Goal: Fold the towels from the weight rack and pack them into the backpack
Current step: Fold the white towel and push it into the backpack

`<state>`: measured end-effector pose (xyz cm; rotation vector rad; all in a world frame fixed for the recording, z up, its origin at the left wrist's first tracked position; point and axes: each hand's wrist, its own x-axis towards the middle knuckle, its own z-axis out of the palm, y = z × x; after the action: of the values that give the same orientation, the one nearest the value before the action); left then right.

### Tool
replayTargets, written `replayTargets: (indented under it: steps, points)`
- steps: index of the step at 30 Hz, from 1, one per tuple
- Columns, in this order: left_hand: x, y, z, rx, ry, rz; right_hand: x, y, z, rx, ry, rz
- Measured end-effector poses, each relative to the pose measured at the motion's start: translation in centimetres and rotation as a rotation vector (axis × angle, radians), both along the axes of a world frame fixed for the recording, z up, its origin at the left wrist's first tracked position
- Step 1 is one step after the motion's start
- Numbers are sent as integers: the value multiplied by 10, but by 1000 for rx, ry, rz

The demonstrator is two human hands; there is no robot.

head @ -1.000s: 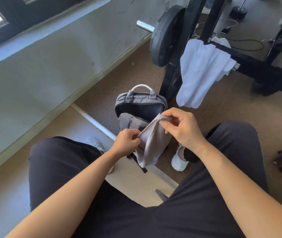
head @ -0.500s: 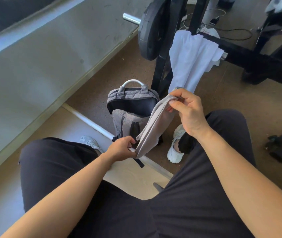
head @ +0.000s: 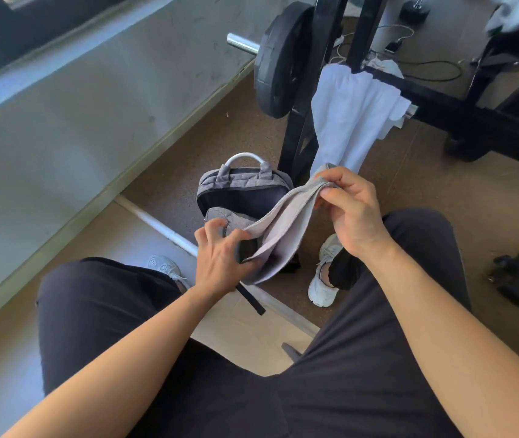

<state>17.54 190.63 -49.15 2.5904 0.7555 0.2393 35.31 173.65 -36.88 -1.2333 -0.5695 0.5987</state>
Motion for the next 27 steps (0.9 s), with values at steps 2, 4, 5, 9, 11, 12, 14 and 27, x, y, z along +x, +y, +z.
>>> replayTargets:
  steps: [2,4,5,9,11,12,14,27]
  points:
    - [1,3,-6,25,43,-100,1,0,0,-1,12,0]
    - [1,3,-11,-2,131,-205,2,0,-1,-8,24,-7]
    - [1,3,-13,-20,170,-235,2,0,-2,-11,33,-12]
    - [1,1,-13,-30,119,-257,5,-3,-1,0,66,-52]
    - [-1,4,-7,-50,94,-228,9,-5,-2,-31,49,-148]
    - [-2,8,-4,-84,75,-203,13,-6,-4,-81,7,-216]
    - [-5,18,2,-160,15,-128,23,-9,-10,-227,-96,-363]
    - [-16,52,64,-1191,-561,208,47,-8,-31,-663,-509,-407]
